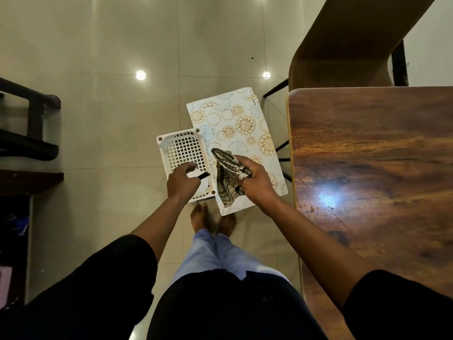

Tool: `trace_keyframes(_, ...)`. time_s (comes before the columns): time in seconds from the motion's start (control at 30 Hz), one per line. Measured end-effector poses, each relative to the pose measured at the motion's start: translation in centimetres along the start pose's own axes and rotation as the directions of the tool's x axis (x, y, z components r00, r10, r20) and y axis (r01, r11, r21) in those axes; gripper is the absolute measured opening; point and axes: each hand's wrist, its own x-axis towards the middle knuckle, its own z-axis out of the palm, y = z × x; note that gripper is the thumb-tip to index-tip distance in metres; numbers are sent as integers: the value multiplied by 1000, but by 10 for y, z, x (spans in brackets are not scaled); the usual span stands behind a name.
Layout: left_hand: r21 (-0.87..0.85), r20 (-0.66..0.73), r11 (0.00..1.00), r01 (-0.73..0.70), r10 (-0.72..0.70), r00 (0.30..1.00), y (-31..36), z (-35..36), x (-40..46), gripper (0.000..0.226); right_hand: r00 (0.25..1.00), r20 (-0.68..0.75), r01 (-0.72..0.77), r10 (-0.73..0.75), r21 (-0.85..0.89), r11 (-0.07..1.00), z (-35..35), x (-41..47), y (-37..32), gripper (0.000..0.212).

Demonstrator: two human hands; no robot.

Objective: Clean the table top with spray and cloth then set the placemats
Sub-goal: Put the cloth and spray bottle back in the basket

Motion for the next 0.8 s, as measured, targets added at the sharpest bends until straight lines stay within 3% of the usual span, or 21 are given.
trace_keyframes(0.13, -322, -70, 939, -126, 109, 992, 44, -19, -15, 33, 998, 19, 62, -62, -42, 997, 5, -4, -18, 62)
trace_keyframes(0.2, -543, 90, 839, -20, 82, 993, 66, -29, -22, 45, 992, 43, 119, -116, -64, 991, 8, -9, -35, 59)
trace_keyframes(0.3, -693, 395, 691, 207, 122, 911, 88, -48, -33, 74, 972, 78, 227, -223, -52, 972, 9, -22, -62, 60)
trace_keyframes(0.4, -716, 467, 651, 254, 175, 867, 97, -68, -35, 84, 947, 85, 316, -311, -44, 948, 8, -34, -84, 55)
trace_keyframes(0.53, -670, 537, 694, 264, 208, 817, 108, -91, -36, 83, 868, 131, 483, -478, -9, 875, 6, -45, -105, 43)
trace_keyframes(0.67, -614, 647, 702, 362, 185, 739, 117, -101, -41, 59, 685, 186, 728, -705, -146, 669, 8, -46, -121, 40)
trace_keyframes(0.8, -556, 686, 752, 354, 175, 706, 113, -113, -37, 47, 580, 356, 814, -733, -298, 499, 8, -35, -131, 37)
